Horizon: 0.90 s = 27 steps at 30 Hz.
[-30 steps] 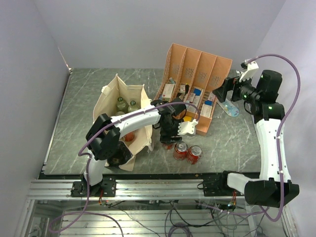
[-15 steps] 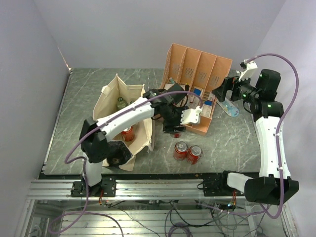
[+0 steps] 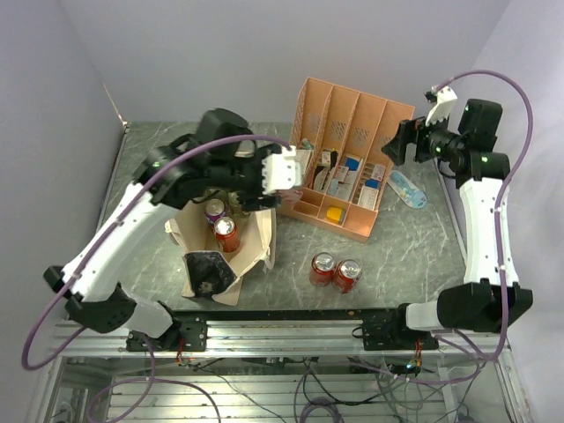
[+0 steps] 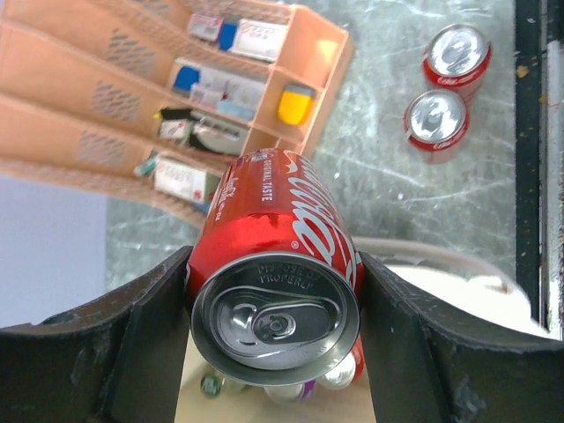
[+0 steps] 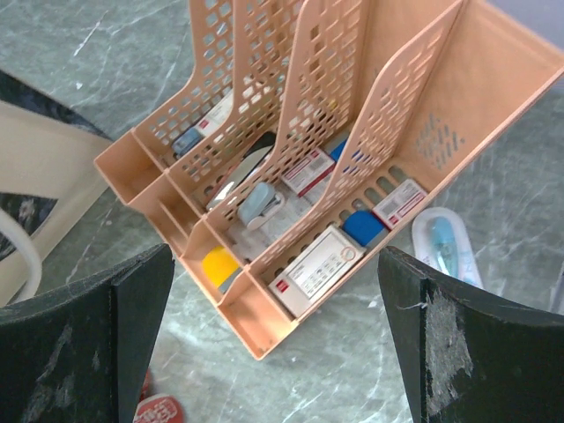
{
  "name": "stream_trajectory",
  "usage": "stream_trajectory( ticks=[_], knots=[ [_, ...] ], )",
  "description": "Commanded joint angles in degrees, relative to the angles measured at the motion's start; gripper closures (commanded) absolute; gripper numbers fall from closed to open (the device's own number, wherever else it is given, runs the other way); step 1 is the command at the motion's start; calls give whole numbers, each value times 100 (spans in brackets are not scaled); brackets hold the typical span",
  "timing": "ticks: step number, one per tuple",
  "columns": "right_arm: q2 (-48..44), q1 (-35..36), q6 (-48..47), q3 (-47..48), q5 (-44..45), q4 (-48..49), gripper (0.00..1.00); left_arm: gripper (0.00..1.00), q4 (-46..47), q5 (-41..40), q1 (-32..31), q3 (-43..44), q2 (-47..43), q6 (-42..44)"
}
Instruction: Place the beverage into the canvas bag
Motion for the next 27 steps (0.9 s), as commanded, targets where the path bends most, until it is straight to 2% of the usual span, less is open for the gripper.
stream_trajectory(
  ticks=[1, 8, 11, 14, 19, 27],
  knots=[
    [454, 7, -212, 677, 284, -358, 0, 93, 6, 136, 511, -14, -651, 17],
    [795, 17, -166, 951, 297, -263, 0, 93, -278, -84, 1627, -1175, -1389, -267],
    [865, 32, -98, 927, 237, -155, 0, 93, -624, -217, 1863, -1524, -1478, -284],
    [963, 73, -45, 962, 187, -91, 0, 93, -1196, -271, 1888, -1618, -1401, -192],
    [1251, 185, 3, 1180, 101, -56, 0, 93, -2279, 151, 1884, -1286, -1246, -31],
    [1935, 539, -10, 1624, -272, 4, 0, 93, -2384, 7, 1657, -1091, -1511, -788]
  ],
)
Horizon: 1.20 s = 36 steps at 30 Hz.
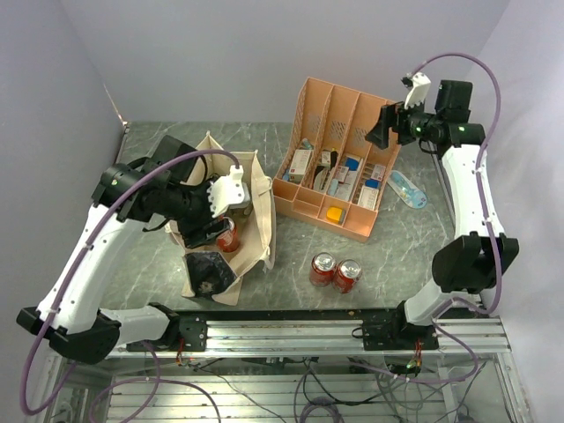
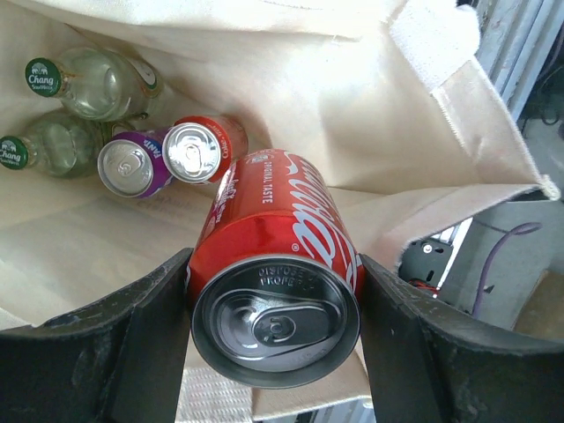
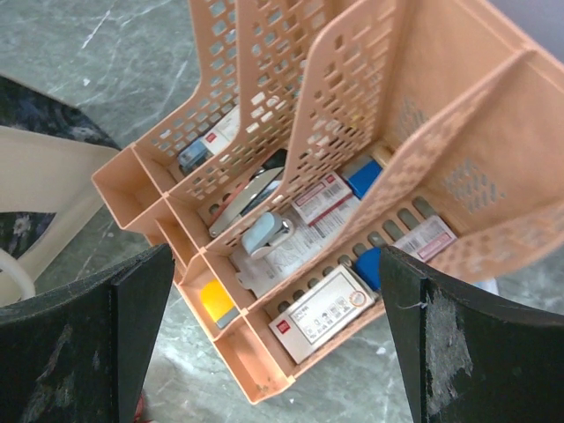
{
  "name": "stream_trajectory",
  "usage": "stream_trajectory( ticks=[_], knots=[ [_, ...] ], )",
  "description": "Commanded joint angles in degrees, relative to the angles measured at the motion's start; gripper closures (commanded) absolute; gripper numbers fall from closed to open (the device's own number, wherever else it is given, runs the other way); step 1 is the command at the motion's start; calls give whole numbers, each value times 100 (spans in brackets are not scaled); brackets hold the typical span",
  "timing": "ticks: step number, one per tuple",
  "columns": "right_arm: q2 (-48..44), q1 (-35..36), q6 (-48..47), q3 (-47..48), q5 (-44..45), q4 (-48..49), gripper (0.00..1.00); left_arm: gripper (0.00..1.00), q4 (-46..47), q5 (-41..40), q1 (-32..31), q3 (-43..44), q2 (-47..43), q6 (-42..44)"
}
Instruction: Place the beverage into the canvas bag
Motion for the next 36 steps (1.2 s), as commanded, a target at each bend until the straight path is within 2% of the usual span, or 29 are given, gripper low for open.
stream_trajectory(
  ticks=[1, 8, 13, 21, 24, 27, 31, 36],
  knots=[
    [344, 170, 27, 284, -340, 156, 0, 93, -40, 54, -35, 167, -212, -414],
    [880, 199, 69, 564, -540, 273, 0, 93, -40, 169, 171, -821, -427, -603],
    [1130, 206, 145, 636, -522, 411, 0, 93, -16, -56, 172, -1325, -380, -549],
    [1553, 219, 474, 869, -727, 626, 0, 93, 133, -679, 195, -1014, 68, -554],
    [1642, 264, 527, 1028, -773, 673, 1, 93, 445, -1011, 422, -830, 232, -715],
    [1636, 371, 344, 1115, -830, 660, 1, 93, 625, -1175, 595, -771, 385, -731],
    [1384, 583, 60, 769, -894, 934, 1, 93, 826, -1450, 612, -883, 549, -603],
    [1008, 931, -420, 584, -1442, 902, 4, 93, 998, -1715, 620, -930, 822, -424]
  ],
)
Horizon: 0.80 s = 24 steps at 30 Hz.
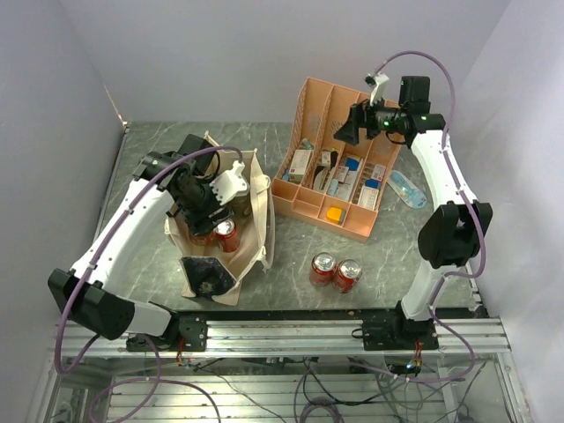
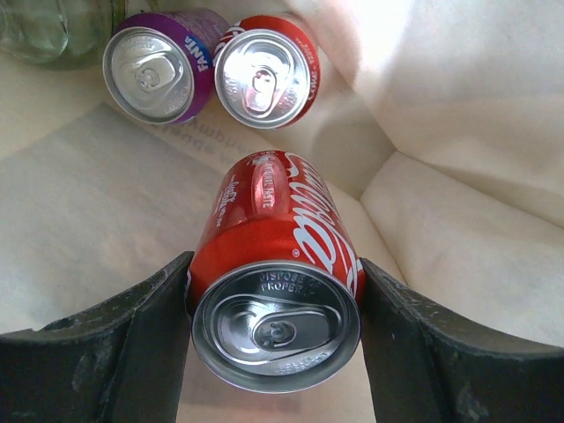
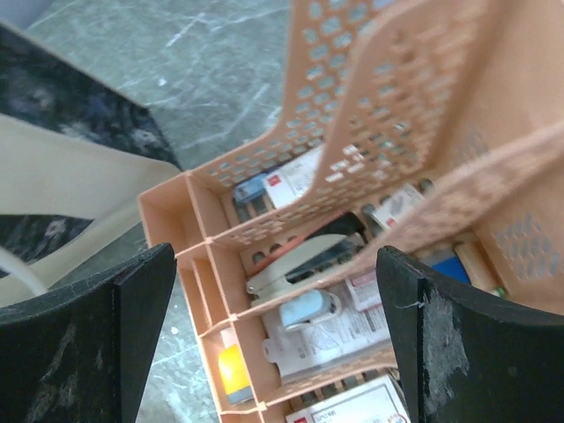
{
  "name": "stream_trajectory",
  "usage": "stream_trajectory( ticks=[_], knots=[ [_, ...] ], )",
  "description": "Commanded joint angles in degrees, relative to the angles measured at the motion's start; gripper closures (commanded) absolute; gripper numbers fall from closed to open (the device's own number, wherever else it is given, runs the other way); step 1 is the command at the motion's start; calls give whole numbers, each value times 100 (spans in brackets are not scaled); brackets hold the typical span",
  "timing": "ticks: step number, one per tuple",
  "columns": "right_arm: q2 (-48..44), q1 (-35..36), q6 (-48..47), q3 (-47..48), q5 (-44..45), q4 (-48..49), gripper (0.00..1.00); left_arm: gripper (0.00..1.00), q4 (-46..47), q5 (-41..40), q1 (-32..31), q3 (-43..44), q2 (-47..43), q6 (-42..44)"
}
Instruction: Place the beverage into the canvas bag
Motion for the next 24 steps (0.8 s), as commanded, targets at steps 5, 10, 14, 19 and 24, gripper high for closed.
stream_trajectory(
  ticks=[5, 10, 14, 19, 24],
  knots=[
    [-639, 827, -590, -92, -1038, -32, 4, 93, 325, -606, 52, -25, 265, 393],
    [-702, 1263, -186, -345, -1540, 492, 4, 93, 350, -840, 68, -248, 251, 538],
    [-639, 1466, 232, -546, -1776, 1116, 4, 93, 529, -817, 69, -394, 206, 467],
    [-406, 1668, 524, -600, -1746, 1583, 4, 93, 1012, -527, 69, -759, 189, 419],
    [-303, 1762, 802, -601, -1557, 1817, 4, 93, 1466, -439, 69, -1096, 179, 472]
  ],
)
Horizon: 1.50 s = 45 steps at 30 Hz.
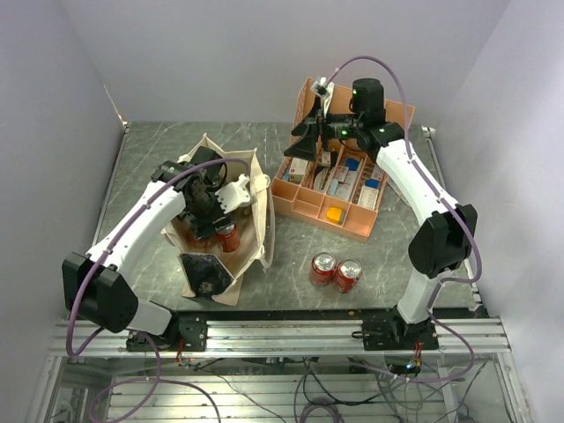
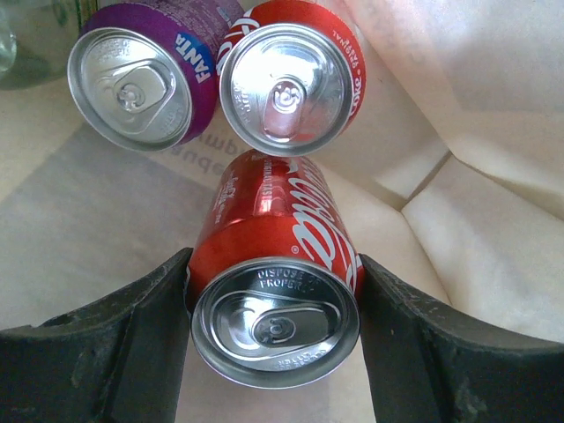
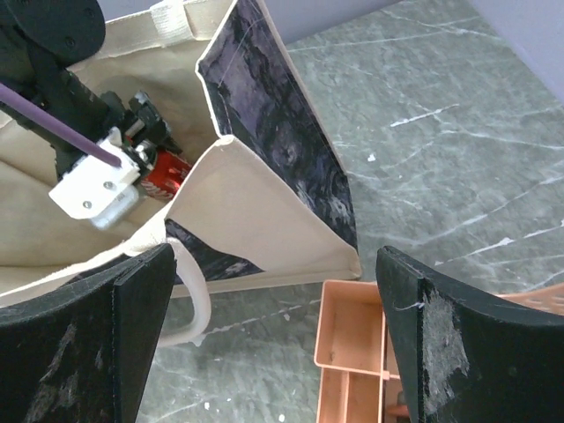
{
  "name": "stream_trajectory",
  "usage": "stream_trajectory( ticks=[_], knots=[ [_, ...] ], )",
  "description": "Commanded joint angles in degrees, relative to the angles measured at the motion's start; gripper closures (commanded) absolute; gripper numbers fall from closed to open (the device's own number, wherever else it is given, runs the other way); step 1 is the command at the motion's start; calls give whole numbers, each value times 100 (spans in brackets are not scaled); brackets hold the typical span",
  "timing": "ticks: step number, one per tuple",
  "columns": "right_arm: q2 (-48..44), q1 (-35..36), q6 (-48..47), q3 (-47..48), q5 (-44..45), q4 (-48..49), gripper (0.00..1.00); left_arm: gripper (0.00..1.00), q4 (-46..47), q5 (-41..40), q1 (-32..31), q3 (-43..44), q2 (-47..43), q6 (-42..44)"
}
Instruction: Place the beverage into the canvas bag
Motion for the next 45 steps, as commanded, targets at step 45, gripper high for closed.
stream_trajectory(
  ticks=[45],
  knots=[
    [379, 137, 115, 127, 1105, -46, 4, 93, 3420, 251, 634, -1906, -325, -778]
  ],
)
